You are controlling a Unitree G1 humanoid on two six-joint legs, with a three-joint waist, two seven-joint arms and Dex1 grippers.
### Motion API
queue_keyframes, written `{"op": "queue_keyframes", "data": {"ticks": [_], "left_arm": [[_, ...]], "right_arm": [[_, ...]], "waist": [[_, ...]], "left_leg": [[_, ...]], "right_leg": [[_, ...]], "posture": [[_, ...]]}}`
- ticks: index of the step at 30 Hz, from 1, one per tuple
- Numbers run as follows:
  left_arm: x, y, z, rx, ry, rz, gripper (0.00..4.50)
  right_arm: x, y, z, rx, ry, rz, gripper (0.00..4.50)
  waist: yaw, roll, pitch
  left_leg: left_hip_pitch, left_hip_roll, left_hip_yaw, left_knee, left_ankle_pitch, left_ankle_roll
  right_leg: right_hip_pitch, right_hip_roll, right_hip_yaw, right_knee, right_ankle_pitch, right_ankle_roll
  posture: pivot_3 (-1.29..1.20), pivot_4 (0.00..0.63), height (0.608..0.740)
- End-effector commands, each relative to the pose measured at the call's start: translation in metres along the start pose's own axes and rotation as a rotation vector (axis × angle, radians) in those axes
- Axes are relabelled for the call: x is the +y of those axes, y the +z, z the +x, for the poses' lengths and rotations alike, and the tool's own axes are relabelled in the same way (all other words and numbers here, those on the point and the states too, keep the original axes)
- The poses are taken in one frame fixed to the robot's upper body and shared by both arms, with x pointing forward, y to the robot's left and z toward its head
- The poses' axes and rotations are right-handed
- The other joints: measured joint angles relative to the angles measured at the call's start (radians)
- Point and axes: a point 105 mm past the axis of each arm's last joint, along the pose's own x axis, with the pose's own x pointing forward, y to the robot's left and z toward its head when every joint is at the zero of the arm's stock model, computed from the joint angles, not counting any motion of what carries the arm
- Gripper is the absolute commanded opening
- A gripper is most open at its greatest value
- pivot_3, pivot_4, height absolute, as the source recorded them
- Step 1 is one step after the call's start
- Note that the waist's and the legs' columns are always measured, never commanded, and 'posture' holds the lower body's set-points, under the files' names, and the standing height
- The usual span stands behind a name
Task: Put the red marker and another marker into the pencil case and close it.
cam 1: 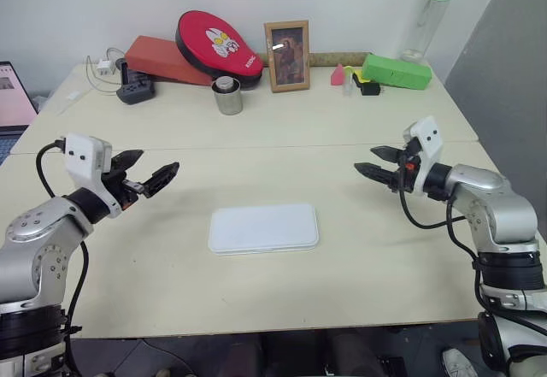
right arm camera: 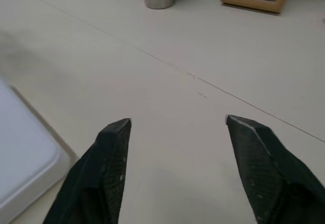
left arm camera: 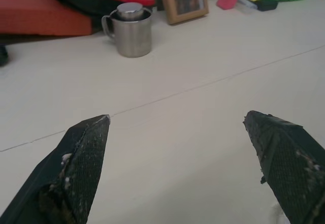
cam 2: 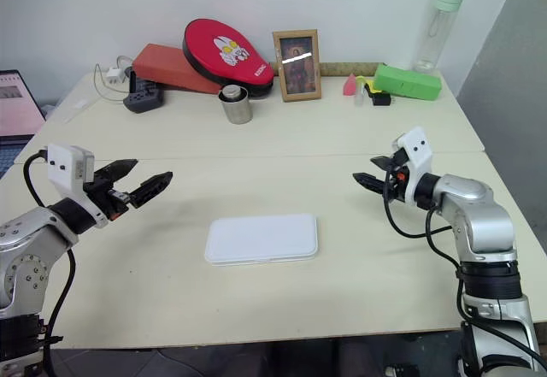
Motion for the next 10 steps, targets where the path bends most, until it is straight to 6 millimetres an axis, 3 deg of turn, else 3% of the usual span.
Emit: {"op": "queue_keyframes", "data": {"ticks": [1,2,10], "left_arm": [[0.0076,-0.0005,-0.002,-0.01,0.012,0.034,4.5],[0.0073,-0.0019,-0.0013,-0.006,0.007,0.032,4.5],[0.0018,-0.0046,0.0029,0.018,-0.04,0.044,4.5]], "right_arm": [[0.0029,0.0109,-0.007,-0.043,-0.021,-0.026,4.25],[0.0018,0.0092,-0.0085,-0.041,-0.032,-0.019,4.47],[0.0039,0.0012,-0.0112,-0.008,-0.034,-0.036,4.47]], "waist": [[0.001,0.0,0.0],[0.001,0.0,0.0],[0.004,0.0,0.0]], "left_leg": [[0.0,0.0,0.0,0.0,0.0,0.0],[-0.001,0.0,0.0,0.0,0.0,0.0],[-0.001,-0.001,0.0,0.0,0.0,0.0]], "right_leg": [[0.0,0.0,0.0,0.0,0.0,0.0],[0.0,0.0,0.0,0.0,0.0,0.0],[0.0,0.0,0.0,0.0,0.0,0.0]], "posture": [[0.0,0.15,0.74],[0.0,0.15,0.74],[0.0,0.15,0.74]]}}
